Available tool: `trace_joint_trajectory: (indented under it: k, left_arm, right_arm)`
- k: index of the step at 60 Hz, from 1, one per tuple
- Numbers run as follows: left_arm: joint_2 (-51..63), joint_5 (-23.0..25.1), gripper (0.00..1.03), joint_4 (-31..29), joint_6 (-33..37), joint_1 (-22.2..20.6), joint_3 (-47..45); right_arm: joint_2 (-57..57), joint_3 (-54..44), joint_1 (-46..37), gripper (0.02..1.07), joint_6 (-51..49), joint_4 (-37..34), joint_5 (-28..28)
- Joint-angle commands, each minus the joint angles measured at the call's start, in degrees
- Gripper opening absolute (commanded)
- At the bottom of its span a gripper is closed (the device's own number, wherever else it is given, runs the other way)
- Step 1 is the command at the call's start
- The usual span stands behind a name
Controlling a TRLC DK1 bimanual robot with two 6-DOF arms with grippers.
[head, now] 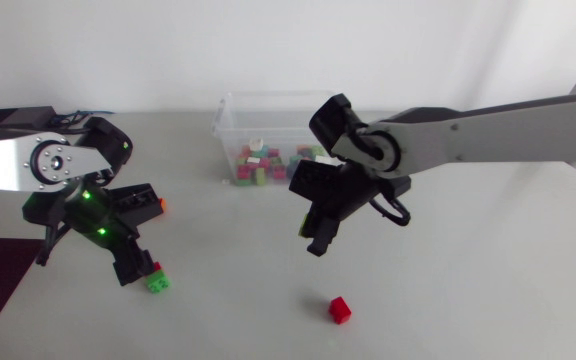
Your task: Place the duplo bricks in the container
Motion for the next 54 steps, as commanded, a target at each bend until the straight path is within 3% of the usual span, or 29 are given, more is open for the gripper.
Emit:
trace_joint_trajectory:
  k: [1, 29, 38, 46, 52, 54]
  left_arm:
    - [2.5, -0.7, 0.97, -0.6, -3.4, -0.9, -2.0]
    - [6.7, -0.9, 0.97, 4.0, -4.2, -1.1, -5.2]
    - [9.0, -0.8, 0.90, 6.6, -4.0, -0.9, -6.0]
    - [10.5, -0.2, 0.71, 8.7, -4.0, -0.7, -6.3]
    - [11.4, 0.7, 0.47, 9.0, -4.0, -0.4, -6.4]
    - [11.4, 0.9, 0.27, 9.0, -3.9, -0.4, -6.4]
  right_arm:
    - [-3.3, -2.3, -0.1, 0.29, 1.7, -0.7, -0.3]
    - [-18.2, 0.4, 0.3, 0.29, 4.0, -8.5, -2.0]
    - [-20.5, 3.0, 0.1, 0.28, 5.1, -9.5, -3.4]
    - [-20.5, 5.2, -0.3, 0.29, 6.8, -8.5, -4.4]
    - [-19.6, 6.6, -0.9, 0.29, 8.4, -6.1, -5.0]
    - [-19.1, 7.3, -1.1, 0.29, 9.0, -5.0, -5.1]
